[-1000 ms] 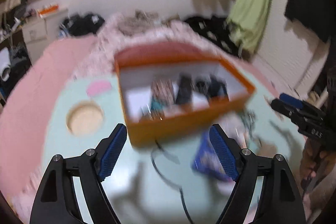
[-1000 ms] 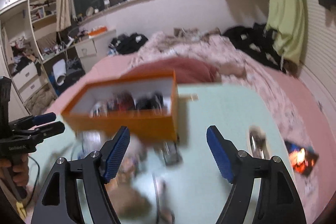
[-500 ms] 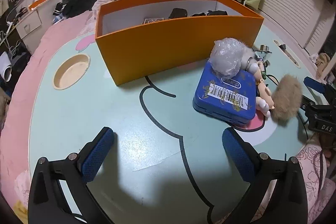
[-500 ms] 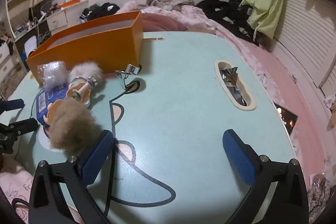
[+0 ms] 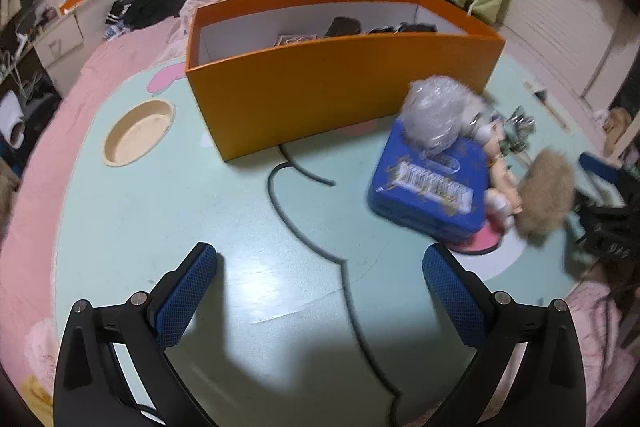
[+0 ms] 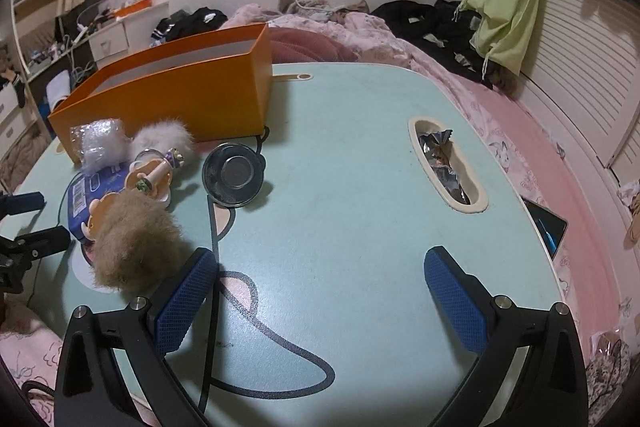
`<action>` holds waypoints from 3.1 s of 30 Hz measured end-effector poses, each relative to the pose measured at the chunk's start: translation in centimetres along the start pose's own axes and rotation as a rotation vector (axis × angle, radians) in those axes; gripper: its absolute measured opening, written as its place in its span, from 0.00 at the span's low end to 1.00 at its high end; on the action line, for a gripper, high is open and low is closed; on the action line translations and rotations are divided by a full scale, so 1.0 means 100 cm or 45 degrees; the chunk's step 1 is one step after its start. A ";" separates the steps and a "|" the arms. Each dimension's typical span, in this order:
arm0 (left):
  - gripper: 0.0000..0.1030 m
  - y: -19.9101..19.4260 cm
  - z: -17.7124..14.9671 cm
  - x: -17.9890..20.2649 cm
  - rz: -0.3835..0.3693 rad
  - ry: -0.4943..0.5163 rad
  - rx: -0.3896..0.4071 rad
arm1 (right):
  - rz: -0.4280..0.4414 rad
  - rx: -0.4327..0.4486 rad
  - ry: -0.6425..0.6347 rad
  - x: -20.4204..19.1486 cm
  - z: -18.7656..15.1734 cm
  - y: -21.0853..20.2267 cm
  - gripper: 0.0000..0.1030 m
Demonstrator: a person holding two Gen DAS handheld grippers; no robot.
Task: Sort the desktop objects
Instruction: 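Withdraw both tools from the box toward the items on the table, then grasp the clear plastic bag on the blue tin with the left tool, then grasp the round silver metal piece with the right tool while the left tool holds the bag, then lower the bag and silver piece into the orange box, opening both tools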
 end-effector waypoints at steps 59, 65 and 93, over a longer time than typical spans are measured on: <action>0.29 -0.028 0.034 -0.003 -0.256 0.076 0.255 | 0.144 0.110 0.040 0.001 0.042 -0.015 0.92; 0.29 -0.032 0.030 -0.008 -0.267 0.048 0.267 | 0.177 0.038 -0.046 -0.022 0.074 0.009 0.77; 0.29 -0.061 0.103 -0.022 -0.194 0.001 0.393 | 0.326 0.233 -0.231 -0.074 0.164 -0.025 0.28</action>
Point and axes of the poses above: each gripper's, at about its wrist camera, not at the fingertips, and y roughly the way its jaws point, x to its right, z to its top, the point moved 2 cm from there along y, roughly the way its jaws point, and after that the axes turned 12 degrees about -x, right-handed, at the moved point
